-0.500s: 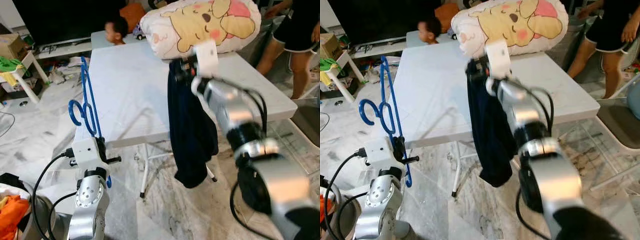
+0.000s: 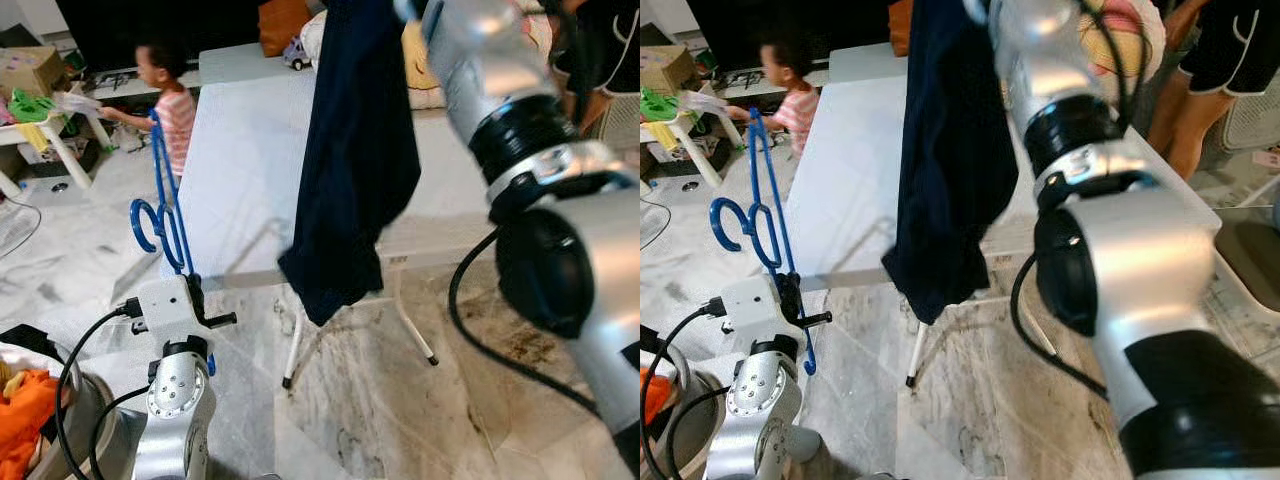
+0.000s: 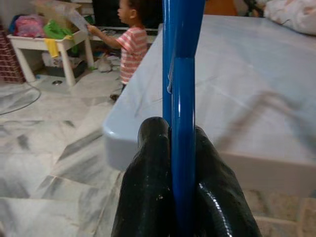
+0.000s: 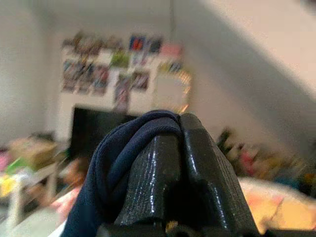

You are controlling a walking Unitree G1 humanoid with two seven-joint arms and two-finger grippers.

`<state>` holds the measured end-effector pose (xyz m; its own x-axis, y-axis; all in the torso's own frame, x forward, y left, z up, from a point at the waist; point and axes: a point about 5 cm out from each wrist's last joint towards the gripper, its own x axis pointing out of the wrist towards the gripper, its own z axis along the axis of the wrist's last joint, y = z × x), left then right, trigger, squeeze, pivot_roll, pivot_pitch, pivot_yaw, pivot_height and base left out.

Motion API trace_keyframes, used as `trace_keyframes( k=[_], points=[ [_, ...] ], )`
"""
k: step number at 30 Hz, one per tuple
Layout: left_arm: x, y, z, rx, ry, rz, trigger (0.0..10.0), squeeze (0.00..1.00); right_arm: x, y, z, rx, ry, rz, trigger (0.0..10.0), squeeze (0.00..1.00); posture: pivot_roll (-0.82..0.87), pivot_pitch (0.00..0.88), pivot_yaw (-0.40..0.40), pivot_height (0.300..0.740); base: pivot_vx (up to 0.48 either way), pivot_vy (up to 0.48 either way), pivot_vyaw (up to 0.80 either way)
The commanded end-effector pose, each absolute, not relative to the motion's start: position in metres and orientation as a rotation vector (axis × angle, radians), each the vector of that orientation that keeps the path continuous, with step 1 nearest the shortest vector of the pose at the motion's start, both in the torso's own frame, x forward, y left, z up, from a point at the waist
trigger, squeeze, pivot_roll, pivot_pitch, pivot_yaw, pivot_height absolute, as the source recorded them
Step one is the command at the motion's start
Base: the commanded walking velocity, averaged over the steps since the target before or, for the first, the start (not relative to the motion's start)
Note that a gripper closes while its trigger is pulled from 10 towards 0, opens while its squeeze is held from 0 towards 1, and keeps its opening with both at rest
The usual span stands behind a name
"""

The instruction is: Hang hanger

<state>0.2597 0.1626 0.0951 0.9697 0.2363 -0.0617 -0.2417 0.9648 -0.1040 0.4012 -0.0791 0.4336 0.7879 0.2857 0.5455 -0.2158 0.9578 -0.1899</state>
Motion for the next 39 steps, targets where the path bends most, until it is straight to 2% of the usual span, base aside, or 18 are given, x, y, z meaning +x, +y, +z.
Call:
trace_keyframes(
  k=[1, 4, 8, 9, 10, 12, 13, 15, 18, 19, 20, 21, 28, 32, 39],
  points=[
    [0.258, 0.162, 0.103, -0.108, 0.007, 0.255, 10.0, 0.00, 0.389, -0.083, 0.462, -0.124, -0.727, 0.241, 10.0, 0.00, -0.01, 0.000, 0.022, 0.740, 0.000, 0.000, 0.00],
    [0.258, 0.162, 0.103, -0.109, 0.008, 0.257, 10.0, 0.00, 0.389, -0.085, 0.464, -0.118, -0.740, 0.238, 10.0, 0.00, -0.01, 0.000, 0.022, 0.740, 0.000, 0.000, 0.00],
    [0.259, 0.158, 0.104, -0.105, 0.004, 0.250, 10.0, 0.00, 0.412, -0.073, 0.376, -0.231, -0.516, 0.371, 10.0, 0.00, -0.02, 0.000, 0.020, 0.740, 0.000, 0.000, 0.00],
    [0.258, 0.157, 0.104, -0.099, 0.003, 0.246, 10.0, 0.00, 0.415, -0.070, 0.345, -0.275, -0.448, 0.424, 10.0, 0.00, -0.01, 0.000, 0.019, 0.740, 0.000, 0.000, 0.00],
    [0.258, 0.157, 0.104, -0.099, 0.003, 0.246, 10.0, 0.00, 0.415, -0.070, 0.345, -0.275, -0.448, 0.424, 10.0, 0.00, -0.01, 0.000, 0.019, 0.740, 0.000, 0.000, 0.00],
    [0.256, 0.158, 0.102, -0.099, 0.011, 0.250, 10.0, 0.00, 0.414, -0.065, 0.288, -0.334, -0.322, 0.565, 10.0, 0.00, -0.01, 0.000, 0.019, 0.740, 0.000, 0.000, 0.00],
    [0.256, 0.158, 0.102, -0.099, 0.011, 0.250, 10.0, 0.00, 0.414, -0.065, 0.288, -0.334, -0.322, 0.565, 10.0, 0.00, -0.01, 0.000, 0.019, 0.740, 0.000, 0.000, 0.00],
    [0.255, 0.158, 0.100, -0.101, 0.018, 0.248, 10.0, 0.00, 0.409, -0.065, 0.250, -0.346, -0.223, 0.656, 10.0, 0.00, -0.01, 0.000, 0.024, 0.740, 0.000, 0.000, 0.00],
    [0.255, 0.157, 0.099, -0.104, 0.024, 0.244, 10.0, 0.00, 0.407, -0.068, 0.234, -0.346, -0.168, 0.671, 10.0, 0.00, -0.02, 0.000, 0.030, 0.740, 0.000, 0.000, 0.00],
    [0.256, 0.156, 0.099, -0.104, 0.025, 0.238, 10.0, 0.00, 0.406, -0.071, 0.225, -0.333, -0.139, 0.669, 10.0, 0.56, -0.02, 0.000, 0.037, 0.740, 0.000, 0.000, 0.00],
    [0.256, 0.156, 0.099, -0.104, 0.026, 0.233, 10.0, 0.00, 0.406, -0.073, 0.218, -0.323, -0.120, 0.667, 10.0, 0.56, -0.02, 0.000, 0.037, 0.740, 0.000, 0.000, 0.00],
    [0.256, 0.155, 0.099, -0.104, 0.027, 0.229, 10.0, 0.00, 0.404, -0.074, 0.211, -0.304, -0.092, 0.678, 10.0, 1.00, -0.03, 0.000, 0.042, 0.740, 0.000, 0.000, 0.00],
    [0.258, 0.155, 0.099, -0.098, 0.034, 0.214, 10.0, 0.00, 0.397, -0.084, 0.182, -0.372, -0.016, 0.697, 10.0, 1.00, -0.03, 0.000, 0.055, 0.740, 0.000, 0.000, 0.00],
    [0.258, 0.156, 0.098, -0.091, 0.039, 0.213, 10.0, 0.00, 0.395, -0.100, 0.170, -0.402, -0.012, 0.579, 10.0, 1.00, -0.03, 0.000, 0.058, 0.740, 0.000, 0.000, 0.00],
    [0.258, 0.160, 0.095, -0.089, 0.058, 0.228, 10.0, 0.00, 0.392, -0.109, 0.164, -0.316, -0.019, 0.519, 10.0, 1.00, -0.04, 0.000, 0.062, 0.740, 0.000, 0.000, 0.00]
  ],
)
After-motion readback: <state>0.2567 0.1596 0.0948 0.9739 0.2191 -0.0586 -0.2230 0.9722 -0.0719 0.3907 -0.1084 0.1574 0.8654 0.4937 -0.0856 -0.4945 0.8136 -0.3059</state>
